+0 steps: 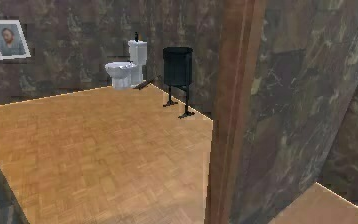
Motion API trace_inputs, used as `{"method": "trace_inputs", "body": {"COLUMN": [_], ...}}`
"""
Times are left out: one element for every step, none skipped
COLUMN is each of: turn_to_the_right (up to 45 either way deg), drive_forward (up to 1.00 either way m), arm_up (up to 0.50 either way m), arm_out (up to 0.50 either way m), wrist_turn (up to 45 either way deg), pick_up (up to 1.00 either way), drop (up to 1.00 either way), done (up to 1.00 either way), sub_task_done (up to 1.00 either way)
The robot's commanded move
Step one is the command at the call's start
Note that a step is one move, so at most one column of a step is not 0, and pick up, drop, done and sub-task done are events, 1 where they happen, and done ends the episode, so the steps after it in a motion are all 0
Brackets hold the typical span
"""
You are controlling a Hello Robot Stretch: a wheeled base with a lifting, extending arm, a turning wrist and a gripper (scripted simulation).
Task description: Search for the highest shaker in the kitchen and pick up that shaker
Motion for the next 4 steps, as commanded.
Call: {"method": "trace_inputs", "body": {"turn_to_the_right": [0.0, -39.0, 0.0, -3.0], "drive_forward": [0.30, 0.00, 1.00, 0.00], "arm_up": [0.00, 0.00, 0.00, 0.00], "arm_out": [0.00, 0.00, 0.00, 0.00], "wrist_turn": [0.0, 0.0, 0.0, 0.0], "pick_up": [0.00, 0.00, 0.00, 0.00], "drop": [0.00, 0.00, 0.00, 0.00], "done": [0.00, 0.00, 0.00, 0.00], "sub_task_done": [0.00, 0.00, 0.00, 0.00]}}
